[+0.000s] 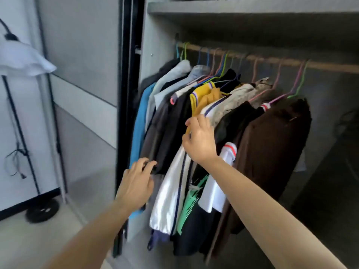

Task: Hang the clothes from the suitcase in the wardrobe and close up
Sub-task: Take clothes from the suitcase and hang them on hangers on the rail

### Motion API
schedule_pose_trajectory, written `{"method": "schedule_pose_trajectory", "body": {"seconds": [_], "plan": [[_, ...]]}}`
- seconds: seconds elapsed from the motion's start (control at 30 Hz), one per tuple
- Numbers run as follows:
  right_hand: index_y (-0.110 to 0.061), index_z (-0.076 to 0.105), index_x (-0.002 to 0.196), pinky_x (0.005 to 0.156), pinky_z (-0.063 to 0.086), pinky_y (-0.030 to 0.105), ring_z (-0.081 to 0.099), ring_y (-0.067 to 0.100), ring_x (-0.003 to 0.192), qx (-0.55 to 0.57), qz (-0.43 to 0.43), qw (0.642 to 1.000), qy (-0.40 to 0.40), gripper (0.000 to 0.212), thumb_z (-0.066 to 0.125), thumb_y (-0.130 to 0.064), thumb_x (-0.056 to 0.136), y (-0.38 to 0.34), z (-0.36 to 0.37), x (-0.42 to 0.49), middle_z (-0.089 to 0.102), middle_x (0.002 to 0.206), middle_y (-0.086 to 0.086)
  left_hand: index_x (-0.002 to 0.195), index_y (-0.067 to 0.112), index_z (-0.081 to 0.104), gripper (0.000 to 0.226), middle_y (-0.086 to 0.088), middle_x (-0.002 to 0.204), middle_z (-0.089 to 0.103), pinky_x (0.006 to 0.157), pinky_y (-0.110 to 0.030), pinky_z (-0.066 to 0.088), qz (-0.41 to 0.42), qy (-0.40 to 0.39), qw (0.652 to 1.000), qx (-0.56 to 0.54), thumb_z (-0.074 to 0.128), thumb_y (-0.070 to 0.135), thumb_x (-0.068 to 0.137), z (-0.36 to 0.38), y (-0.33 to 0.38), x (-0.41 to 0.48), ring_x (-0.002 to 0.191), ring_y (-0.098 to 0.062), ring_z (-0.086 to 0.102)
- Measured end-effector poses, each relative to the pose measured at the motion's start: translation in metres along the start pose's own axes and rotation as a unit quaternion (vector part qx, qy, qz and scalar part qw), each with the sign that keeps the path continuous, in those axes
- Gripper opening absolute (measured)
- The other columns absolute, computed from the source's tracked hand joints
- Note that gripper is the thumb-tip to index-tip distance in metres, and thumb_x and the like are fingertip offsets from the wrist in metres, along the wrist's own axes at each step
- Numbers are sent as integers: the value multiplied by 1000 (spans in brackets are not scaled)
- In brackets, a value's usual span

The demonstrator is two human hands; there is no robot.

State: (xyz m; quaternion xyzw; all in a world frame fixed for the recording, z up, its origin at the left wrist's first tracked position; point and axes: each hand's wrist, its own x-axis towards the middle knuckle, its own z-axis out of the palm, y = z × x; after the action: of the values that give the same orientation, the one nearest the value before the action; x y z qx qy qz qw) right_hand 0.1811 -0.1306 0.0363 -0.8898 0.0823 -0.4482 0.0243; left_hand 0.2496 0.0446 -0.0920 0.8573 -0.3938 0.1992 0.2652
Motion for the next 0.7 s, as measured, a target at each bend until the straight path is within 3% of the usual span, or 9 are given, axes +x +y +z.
{"method": "schedule_pose_trajectory", "body": {"seconds": [0.07, 0.13, 0.23, 0.47, 0.7], "plan": [[-3, 59, 103, 82, 41, 43, 48, 36, 100, 29, 2, 996, -80, 27, 60, -4, 77, -41, 30, -36, 53, 108, 14, 124, 11, 60, 50, -16, 125, 54, 82, -49, 49, -102, -49, 993, 26, 64, 10, 74, -16, -46, -48, 107, -39, 59], [-1, 59, 105, 86, 43, 48, 47, 38, 103, 59, 22, 986, -154, 29, 60, -5, 77, -79, 58, -74, 51, 111, 17, 137, 13, 47, 51, -14, 140, 42, 96, -45, 42, -203, -99, 972, 58, 52, 15, 87, -31, -85, -96, 126, -35, 44], [-6, 54, 120, 96, 39, 45, 41, 34, 116, 74, 23, 948, -308, 37, 57, -15, 84, -158, 105, -141, 45, 125, 12, 142, 18, 37, 52, -9, 147, 32, 101, -40, 38, -336, -140, 926, 99, 47, 18, 91, -61, -143, -191, 133, -28, 33], [-14, 44, 136, 103, 37, 38, 35, 29, 128, 63, -48, 840, -537, 51, 52, -39, 93, -262, 186, -254, 38, 139, 6, 136, 14, 45, 45, -8, 139, 39, 99, -38, 39, -447, -141, 878, 94, 48, 14, 90, -86, -206, -340, 124, -28, 41], [-16, 43, 134, 99, 37, 34, 39, 23, 124, 108, -107, 772, -618, 44, 48, -39, 97, -305, 286, -390, 43, 135, 2, 141, 18, 38, 45, 1, 157, 25, 104, -32, 39, -521, -193, 828, 69, 43, 20, 96, -3, -264, -459, 140, -18, 28]]}}
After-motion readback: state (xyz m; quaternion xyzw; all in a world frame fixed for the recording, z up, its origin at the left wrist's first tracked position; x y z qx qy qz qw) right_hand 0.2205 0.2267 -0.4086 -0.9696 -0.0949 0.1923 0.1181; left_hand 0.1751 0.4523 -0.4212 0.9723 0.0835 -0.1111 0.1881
